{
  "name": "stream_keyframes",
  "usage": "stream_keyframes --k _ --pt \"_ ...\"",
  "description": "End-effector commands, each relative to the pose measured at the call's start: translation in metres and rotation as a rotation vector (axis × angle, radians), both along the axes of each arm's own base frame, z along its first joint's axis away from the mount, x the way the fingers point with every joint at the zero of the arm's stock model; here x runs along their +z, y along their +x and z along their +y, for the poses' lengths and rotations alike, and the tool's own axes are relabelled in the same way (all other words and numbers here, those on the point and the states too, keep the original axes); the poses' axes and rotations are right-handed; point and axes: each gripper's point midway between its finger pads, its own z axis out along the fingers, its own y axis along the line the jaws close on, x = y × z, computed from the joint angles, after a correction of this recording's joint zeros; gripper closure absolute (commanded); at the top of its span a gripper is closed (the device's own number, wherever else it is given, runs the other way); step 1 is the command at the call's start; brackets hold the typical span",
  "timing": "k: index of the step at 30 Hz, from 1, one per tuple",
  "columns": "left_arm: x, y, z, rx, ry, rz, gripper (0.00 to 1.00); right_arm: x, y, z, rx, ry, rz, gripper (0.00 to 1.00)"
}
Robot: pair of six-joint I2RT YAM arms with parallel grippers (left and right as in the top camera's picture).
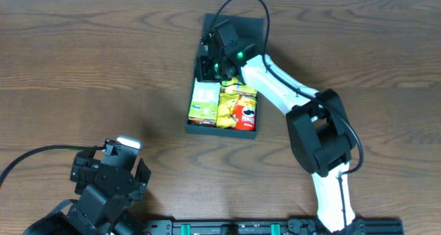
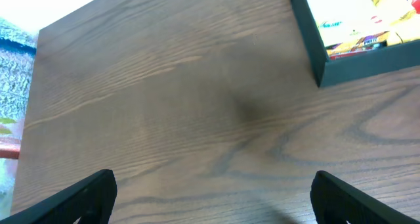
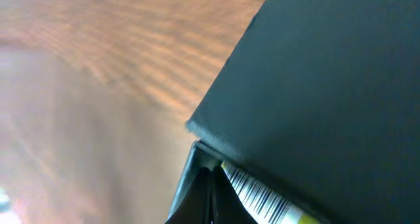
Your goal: Pack container
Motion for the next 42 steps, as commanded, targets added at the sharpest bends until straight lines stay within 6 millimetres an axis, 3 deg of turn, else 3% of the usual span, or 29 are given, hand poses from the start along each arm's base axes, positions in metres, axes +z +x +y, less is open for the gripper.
stream_keyframes --k 1,15,19,24,29,32,35,39,42 --pt "0.006 0.001 0.003 0.001 0.012 -0.020 0.05 0.017 -0.026 0.033 0.117 0.117 0.052 0.99" --pt "0.006 0.001 0.003 0.002 0.012 -0.020 0.05 0.029 -0.081 0.076 0.285 0.210 0.127 0.99" --pt "0.006 0.001 0.003 0.001 0.012 -0.020 0.05 0.035 -0.080 0.078 0.291 0.220 0.125 0.99" --pt "0.006 0.001 0.003 0.002 0.012 -0.020 0.05 0.062 -0.064 0.065 0.290 0.181 0.017 0.99" --pt "0.006 0.001 0.003 0.001 0.012 -0.020 0.05 0.103 -0.038 0.026 0.244 0.136 -0.123 0.99" --pt "0.006 0.001 0.003 0.001 0.012 -0.020 0.05 0.110 -0.009 -0.025 0.096 0.013 -0.162 0.99" --pt "0.006 0.001 0.003 0.002 0.012 -0.020 0.05 0.108 0.014 -0.079 -0.018 -0.085 -0.166 0.99" --pt "0.006 0.001 0.003 0.002 0.012 -0.020 0.05 0.089 0.038 -0.152 -0.181 -0.226 -0.125 0.99" --pt "0.006 0.001 0.003 0.002 0.012 -0.020 0.05 0.078 0.044 -0.180 -0.217 -0.255 -0.091 0.99"
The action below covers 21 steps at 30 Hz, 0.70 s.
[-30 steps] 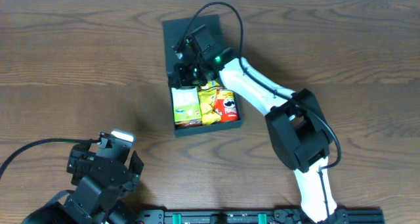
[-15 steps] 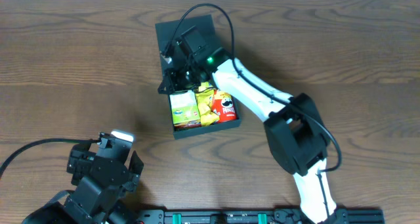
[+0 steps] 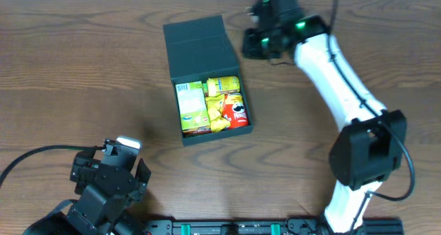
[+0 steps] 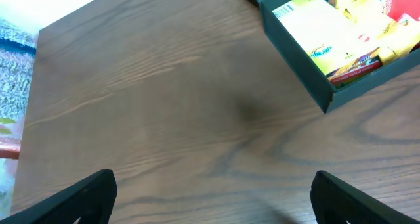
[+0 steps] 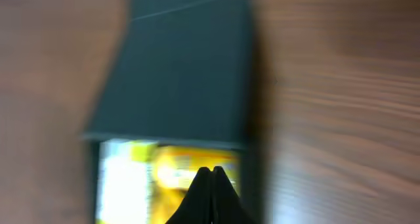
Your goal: Pack container
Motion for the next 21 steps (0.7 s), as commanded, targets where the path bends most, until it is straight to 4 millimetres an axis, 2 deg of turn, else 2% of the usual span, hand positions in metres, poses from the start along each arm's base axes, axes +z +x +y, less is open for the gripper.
stream_keyframes --k 1,8,12,21 --pt "0.006 0.001 0.003 0.001 0.012 -0.020 0.05 -0.018 0.010 -0.031 -0.045 -0.090 0.010 0.99" --pt "0.006 0.001 0.003 0.002 0.012 -0.020 0.05 -0.062 0.015 -0.035 -0.050 -0.105 0.089 0.99" --pt "0.006 0.001 0.003 0.001 0.012 -0.020 0.05 -0.083 0.022 -0.026 -0.033 -0.072 0.104 0.99" --pt "0.006 0.001 0.003 0.002 0.012 -0.020 0.05 -0.118 0.035 0.002 0.030 0.041 0.107 0.99"
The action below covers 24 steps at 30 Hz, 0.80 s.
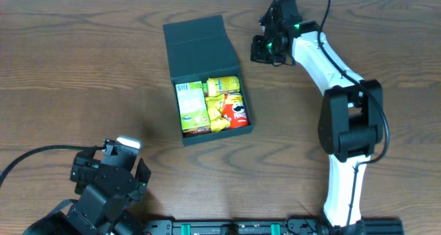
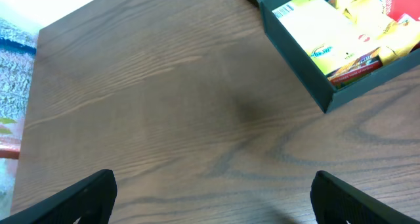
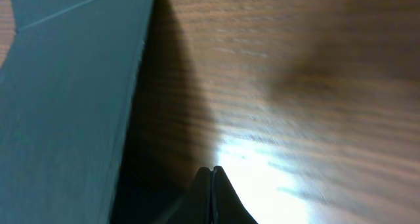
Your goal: Pack container
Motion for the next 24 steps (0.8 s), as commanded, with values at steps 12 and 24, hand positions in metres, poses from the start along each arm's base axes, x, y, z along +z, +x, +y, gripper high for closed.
stream_keyframes --k 12,24 --pt "0.006 0.001 0.003 0.001 0.012 -0.020 0.05 -0.036 -0.002 0.052 0.127 0.218 0.036 0.99" --pt "0.006 0.001 0.003 0.001 0.012 -0.020 0.05 -0.020 0.000 0.065 0.141 0.346 0.039 0.99"
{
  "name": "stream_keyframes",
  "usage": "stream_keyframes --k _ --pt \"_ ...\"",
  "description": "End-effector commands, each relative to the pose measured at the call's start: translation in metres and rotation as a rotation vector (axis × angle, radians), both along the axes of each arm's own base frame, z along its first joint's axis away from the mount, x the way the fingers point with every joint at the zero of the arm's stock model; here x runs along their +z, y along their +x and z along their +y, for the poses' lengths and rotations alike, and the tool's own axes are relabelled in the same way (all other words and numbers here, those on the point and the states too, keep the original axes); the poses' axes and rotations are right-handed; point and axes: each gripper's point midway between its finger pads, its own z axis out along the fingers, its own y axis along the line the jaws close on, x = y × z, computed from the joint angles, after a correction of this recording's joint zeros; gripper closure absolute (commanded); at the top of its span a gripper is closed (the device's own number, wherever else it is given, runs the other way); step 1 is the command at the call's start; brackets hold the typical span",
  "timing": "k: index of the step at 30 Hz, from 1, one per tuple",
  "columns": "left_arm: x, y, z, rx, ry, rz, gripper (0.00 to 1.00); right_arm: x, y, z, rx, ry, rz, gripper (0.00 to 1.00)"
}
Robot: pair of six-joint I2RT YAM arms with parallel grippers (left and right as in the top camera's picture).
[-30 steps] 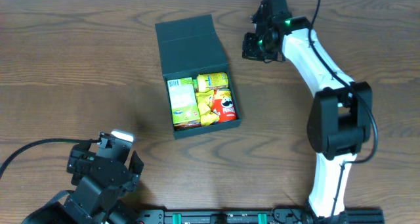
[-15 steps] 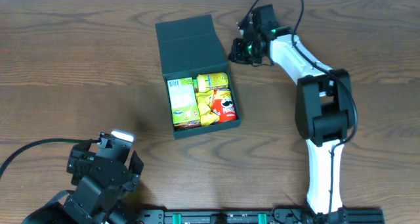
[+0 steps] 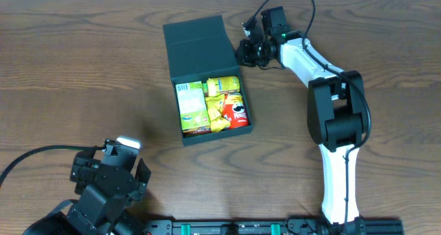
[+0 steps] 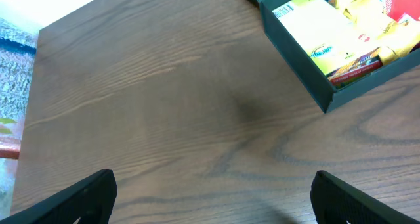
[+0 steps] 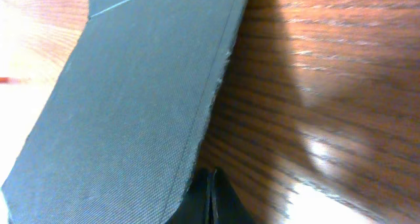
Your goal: Pack container
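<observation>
A dark green box (image 3: 247, 131) lies mid-table with its lid (image 3: 198, 47) swung open flat behind it. Inside are a green-white packet (image 3: 189, 107), yellow packets (image 3: 220, 97) and a red Pringles can (image 3: 236, 114). My right gripper (image 3: 247, 52) is shut, with nothing in it, low at the lid's right edge; in the right wrist view its closed tips (image 5: 211, 198) sit just beside the lid (image 5: 131, 99). My left gripper (image 4: 213, 204) is open over bare wood at the front left, with the box's corner (image 4: 326, 96) ahead of it to the right.
Wooden table (image 3: 83, 76) all round the box. The right arm's white links (image 3: 324, 63) stretch from the front right to the back. A black rail (image 3: 275, 228) runs along the front edge. Blue cloth (image 4: 13, 33) shows past the table's left side.
My right gripper, still shut, has moved left from a little way right of the lid to right against the lid's right edge. Box and left arm have not moved.
First my right gripper was shut over the box's hinge area, with the box right of centre. Then the box lay further left and turned, lid flat open, and the gripper was clear at the back. It came down beside the lid and is now at its edge.
</observation>
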Motion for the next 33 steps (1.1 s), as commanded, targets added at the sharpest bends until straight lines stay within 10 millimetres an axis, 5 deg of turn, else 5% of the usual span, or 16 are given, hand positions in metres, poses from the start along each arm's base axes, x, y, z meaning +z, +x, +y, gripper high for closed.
stream_keyframes --k 1,8,19,33 --pt "0.006 0.001 0.003 0.001 0.012 -0.020 0.05 0.006 -0.006 0.009 0.019 0.076 0.040 0.99" --pt "0.006 0.001 0.003 0.001 0.012 -0.020 0.05 0.014 -0.008 0.015 0.031 0.137 0.054 0.99" --pt "0.006 0.001 0.003 0.001 0.012 -0.020 0.05 0.054 -0.015 0.036 0.149 0.381 0.048 0.99" --pt "0.006 0.001 0.003 0.002 0.012 -0.020 0.05 0.061 -0.021 0.035 0.158 0.395 0.068 0.99"
